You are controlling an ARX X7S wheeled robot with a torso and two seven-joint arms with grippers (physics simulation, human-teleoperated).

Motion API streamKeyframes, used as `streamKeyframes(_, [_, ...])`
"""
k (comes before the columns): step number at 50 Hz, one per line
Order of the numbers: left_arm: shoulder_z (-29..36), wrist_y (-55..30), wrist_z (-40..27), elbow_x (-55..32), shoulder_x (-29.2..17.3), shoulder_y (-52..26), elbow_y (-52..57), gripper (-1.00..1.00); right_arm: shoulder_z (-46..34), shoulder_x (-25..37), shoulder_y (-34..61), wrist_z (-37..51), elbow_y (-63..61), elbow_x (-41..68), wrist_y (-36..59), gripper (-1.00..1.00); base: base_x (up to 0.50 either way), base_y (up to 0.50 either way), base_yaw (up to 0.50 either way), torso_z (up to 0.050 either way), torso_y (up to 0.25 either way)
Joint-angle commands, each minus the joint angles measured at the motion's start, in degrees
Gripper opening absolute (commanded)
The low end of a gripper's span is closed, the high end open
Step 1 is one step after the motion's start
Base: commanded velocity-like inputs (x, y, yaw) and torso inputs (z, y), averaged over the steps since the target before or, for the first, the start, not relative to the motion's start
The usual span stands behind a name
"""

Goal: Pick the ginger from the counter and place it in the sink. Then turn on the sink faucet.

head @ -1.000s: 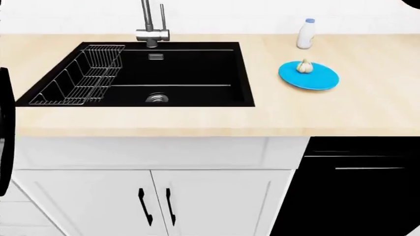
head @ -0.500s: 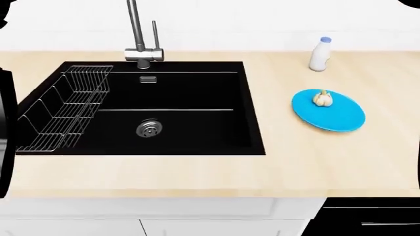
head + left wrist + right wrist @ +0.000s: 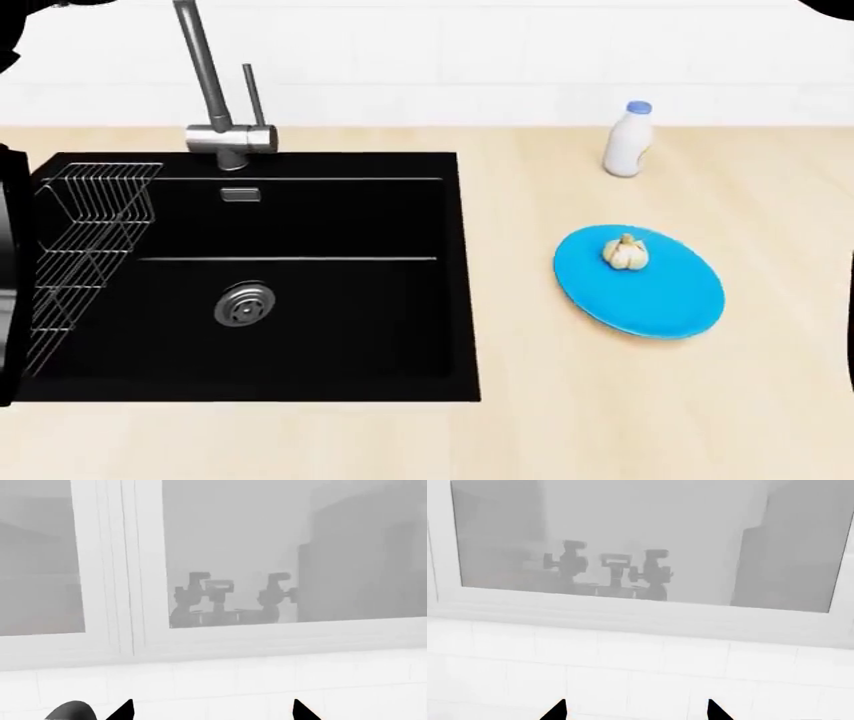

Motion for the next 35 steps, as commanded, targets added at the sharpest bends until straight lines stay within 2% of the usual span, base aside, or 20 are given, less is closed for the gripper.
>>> streamKeyframes(1, [0.05,0.53,-0.02,0.11,-0.1,0.21,0.25,1.0,-0.13,0.26,-0.33,-0.11,-0.96,-0.19,-1.13,1.0,0.0,0.0,0.0,0.0,0.0])
streamKeyframes(6, [-0.05,0.57,-0.16,-0.04,-0.18,0.53,0.27,1.0,0.36,0.27,-0.63,-0.61,-1.07,0.03,-2.36,1.0,0.0,0.0,0.0,0.0,0.0])
streamKeyframes(27, [0.09,0.56,-0.29,-0.21,-0.49,0.51,0.87,1.0,0.47,0.58,-1.03,-0.63,-2.07,0.7,-2.12,1.0,0.5,0.0,0.0,0.0,0.001])
streamKeyframes(35, [0.12,0.51,-0.37,-0.27,-0.55,0.41,0.77,1.0,1.46,1.54,-1.17,-0.61,-3.02,2.08,-0.43,1.0,0.0,0.0,0.0,0.0,0.0])
